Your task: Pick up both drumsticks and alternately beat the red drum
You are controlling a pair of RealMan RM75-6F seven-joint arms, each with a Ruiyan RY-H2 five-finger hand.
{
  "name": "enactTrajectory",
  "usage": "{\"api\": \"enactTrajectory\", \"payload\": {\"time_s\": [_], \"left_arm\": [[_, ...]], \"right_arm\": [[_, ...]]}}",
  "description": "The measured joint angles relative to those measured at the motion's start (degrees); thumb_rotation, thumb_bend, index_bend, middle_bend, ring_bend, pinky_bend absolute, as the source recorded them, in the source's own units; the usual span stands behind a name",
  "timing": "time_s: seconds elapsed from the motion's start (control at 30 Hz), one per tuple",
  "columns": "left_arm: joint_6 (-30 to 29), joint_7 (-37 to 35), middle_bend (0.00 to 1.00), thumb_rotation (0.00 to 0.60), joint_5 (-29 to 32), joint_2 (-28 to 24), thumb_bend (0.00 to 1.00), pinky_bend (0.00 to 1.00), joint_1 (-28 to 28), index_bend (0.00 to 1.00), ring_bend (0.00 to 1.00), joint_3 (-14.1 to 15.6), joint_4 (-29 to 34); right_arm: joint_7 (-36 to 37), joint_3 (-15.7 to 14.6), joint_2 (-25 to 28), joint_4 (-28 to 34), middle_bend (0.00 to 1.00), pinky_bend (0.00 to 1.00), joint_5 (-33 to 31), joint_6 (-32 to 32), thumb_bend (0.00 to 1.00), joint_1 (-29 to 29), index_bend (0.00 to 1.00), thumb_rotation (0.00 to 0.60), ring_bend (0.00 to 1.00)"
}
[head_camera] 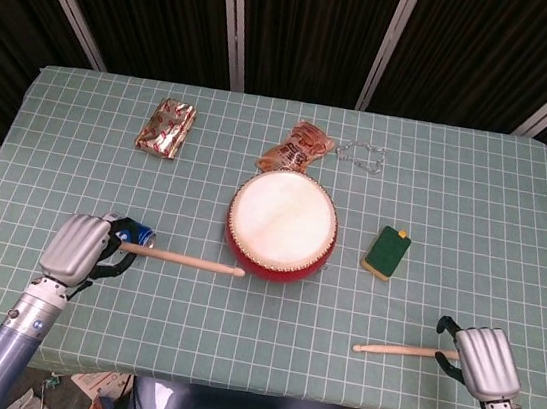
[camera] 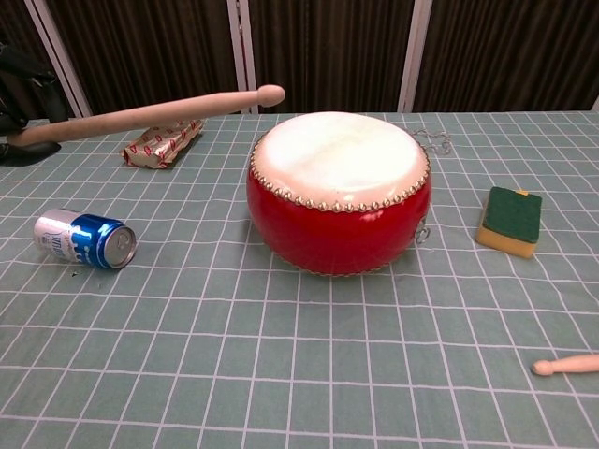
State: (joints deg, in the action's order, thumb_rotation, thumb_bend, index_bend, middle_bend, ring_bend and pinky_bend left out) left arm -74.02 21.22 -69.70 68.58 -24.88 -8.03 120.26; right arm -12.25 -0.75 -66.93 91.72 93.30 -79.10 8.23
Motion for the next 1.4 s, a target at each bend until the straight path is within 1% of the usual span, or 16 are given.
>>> {"api": "enactTrajectory", "payload": {"time_s": [0.1,0.2,0.27,0.5,0.6,0.73,1.0,1.2,1.4], "left_arm": [[0.1,-0.48,1.0,0.6,0.08,-0.29,0.53,1.0,0.2,0.79,1.0,0.16,-0.17],[0.2,-1.17,1.0,0.6,0.04,-0.4,0.53,1.0,0.35,0.79,1.0,0.3,-0.47],[0.33,-1.75,1.0,0.6,-0.04,-0.49,0.53,1.0,0.46,0.79,1.0,0.44,-0.73],[1.62,-4.07,1.0,0.6,-0.43,-0.93,0.53,1.0,0.75,0.79,1.0,1.24,-2.52],[2.22,-4.92,1.0,0.6,-0.71,-1.1,0.53,1.0,0.73,0.79,1.0,1.45,-3.29],[2.68,-6.05,1.0,0.6,-1.27,-1.41,0.53,1.0,0.65,0.79,1.0,1.45,-3.66],[2.82,-7.32,1.0,0.6,-2.24,-2.2,0.53,1.0,0.78,0.79,1.0,1.45,-3.17],[2.88,-7.88,1.0,0.6,-2.52,-2.46,0.53,1.0,0.87,0.79,1.0,1.46,-3.12],[2.93,-7.77,1.0,0.6,-2.64,-2.35,0.53,1.0,0.86,0.79,1.0,1.51,-3.18]], "right_arm": [[-4.54,-0.22,-0.8,0.96,1.0,1.0,-1.27,2.33,0.24,0.51,0.51,0.6,1.0],[-8.89,-0.18,-2.2,1.48,1.0,1.0,-3.15,4.27,0.29,0.97,0.53,0.6,1.0],[-11.47,0.08,-3.41,1.69,1.0,1.0,-5.05,5.51,0.31,1.28,0.53,0.6,1.0],[-17.36,1.65,-7.04,1.6,1.0,1.0,-11.27,7.75,0.31,1.95,0.53,0.6,1.0],[-19.21,2.02,-8.35,0.93,1.0,1.0,-12.78,7.9,0.31,1.95,0.53,0.6,1.0],[-21.27,2.2,-9.99,0.12,1.0,1.0,-14.69,7.81,0.31,1.74,0.5,0.6,1.0],[-24.76,1.98,-12.85,-1.41,1.0,1.0,-18.59,7.59,0.31,0.97,0.5,0.6,1.0],[-25.51,2.15,-14.86,-3.58,1.0,1.0,-20.94,7.87,0.34,0.93,0.5,0.6,1.0],[-25.66,2.31,-15.58,-4.7,1.0,1.0,-22.08,8.17,0.36,1.25,0.5,0.6,1.0]]}}
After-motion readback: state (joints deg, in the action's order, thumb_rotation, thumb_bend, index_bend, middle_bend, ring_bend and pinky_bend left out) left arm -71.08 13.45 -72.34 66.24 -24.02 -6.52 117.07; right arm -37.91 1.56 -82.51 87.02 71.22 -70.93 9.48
